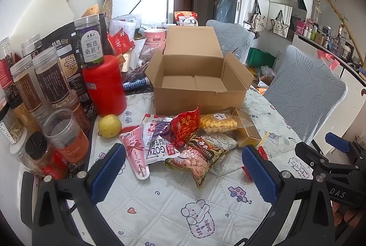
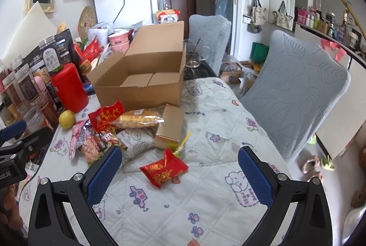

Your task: Organize snacks

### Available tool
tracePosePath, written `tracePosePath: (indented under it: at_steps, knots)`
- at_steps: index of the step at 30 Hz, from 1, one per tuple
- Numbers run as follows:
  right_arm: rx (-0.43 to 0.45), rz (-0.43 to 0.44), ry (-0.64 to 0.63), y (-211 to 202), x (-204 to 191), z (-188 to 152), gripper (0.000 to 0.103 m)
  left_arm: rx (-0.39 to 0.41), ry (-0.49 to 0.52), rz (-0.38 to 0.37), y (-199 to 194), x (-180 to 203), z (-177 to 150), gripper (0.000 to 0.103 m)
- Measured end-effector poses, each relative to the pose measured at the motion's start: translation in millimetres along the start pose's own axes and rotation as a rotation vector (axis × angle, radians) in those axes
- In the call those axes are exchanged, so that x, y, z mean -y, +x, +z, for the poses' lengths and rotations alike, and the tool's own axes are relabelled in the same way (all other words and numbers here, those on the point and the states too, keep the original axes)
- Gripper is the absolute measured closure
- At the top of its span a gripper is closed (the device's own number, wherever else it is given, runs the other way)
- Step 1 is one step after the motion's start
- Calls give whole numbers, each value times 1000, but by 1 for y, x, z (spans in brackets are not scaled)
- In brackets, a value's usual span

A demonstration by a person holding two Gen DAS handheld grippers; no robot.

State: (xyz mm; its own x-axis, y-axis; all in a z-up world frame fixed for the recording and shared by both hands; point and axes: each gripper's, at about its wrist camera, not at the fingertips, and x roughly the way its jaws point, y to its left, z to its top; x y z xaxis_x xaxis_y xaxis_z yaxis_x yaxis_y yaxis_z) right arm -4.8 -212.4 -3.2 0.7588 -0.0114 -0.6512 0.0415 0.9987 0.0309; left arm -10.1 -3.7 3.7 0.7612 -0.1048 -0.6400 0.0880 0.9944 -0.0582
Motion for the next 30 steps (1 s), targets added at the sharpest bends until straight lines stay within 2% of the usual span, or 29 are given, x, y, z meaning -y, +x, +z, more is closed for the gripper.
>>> tracePosePath:
  at_steps: [15, 30]
  knots:
    - [-4, 10, -13, 10, 5, -3, 0, -18, 7, -26, 11, 3, 1, 0]
    - [-67, 55, -19, 45, 9, -8, 0, -113, 14, -107, 54, 6, -6, 0]
